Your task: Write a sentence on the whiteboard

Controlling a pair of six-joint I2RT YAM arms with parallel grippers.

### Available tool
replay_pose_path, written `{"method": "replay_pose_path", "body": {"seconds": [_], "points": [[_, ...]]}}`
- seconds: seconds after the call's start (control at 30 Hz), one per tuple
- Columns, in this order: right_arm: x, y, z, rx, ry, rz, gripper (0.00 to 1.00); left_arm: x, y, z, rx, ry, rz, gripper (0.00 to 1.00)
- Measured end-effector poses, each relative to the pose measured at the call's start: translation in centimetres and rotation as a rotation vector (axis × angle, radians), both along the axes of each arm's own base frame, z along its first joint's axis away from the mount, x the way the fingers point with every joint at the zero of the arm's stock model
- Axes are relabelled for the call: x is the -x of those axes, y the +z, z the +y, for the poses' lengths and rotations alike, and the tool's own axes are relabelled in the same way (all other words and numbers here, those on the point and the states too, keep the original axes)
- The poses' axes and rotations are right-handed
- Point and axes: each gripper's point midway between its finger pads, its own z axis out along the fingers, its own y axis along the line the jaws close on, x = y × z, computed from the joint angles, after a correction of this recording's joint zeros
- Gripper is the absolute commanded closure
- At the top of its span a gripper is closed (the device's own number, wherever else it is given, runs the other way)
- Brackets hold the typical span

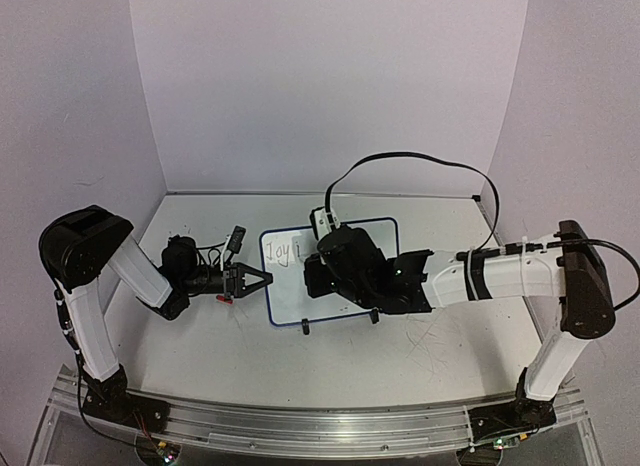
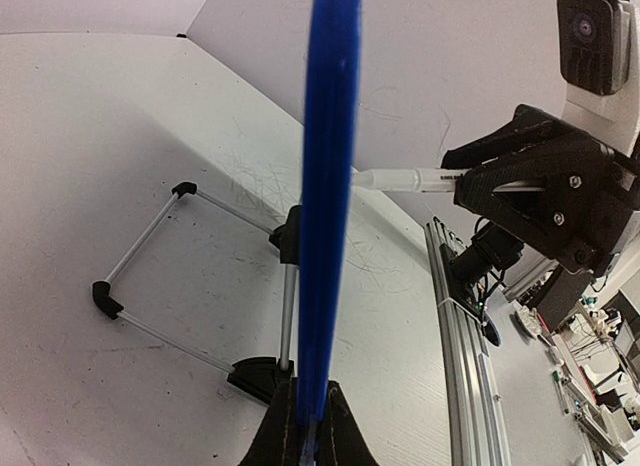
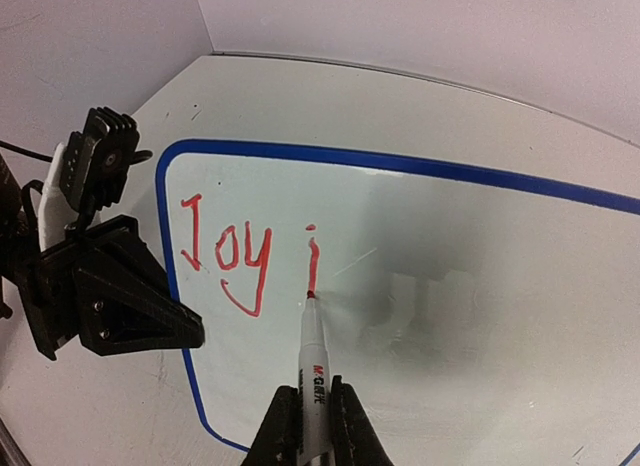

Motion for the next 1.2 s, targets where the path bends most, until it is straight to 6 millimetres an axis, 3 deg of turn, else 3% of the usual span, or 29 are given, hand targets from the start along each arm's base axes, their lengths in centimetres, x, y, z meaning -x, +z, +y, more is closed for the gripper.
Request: {"method": "replay_pose_path", "body": {"seconds": [0.47, 1.2], "points": [[-0.4, 1.3, 0.1, -0.035, 0.002, -0.030, 1.00, 0.0, 0.0, 0.0, 0.000, 0.000, -0.001, 1.00], [-1.1, 1.6, -0.5, -0.021, -0.031, -0.058, 1.00, 0.0, 0.0, 0.0, 0.000, 0.000, -0.001, 1.00]]}}
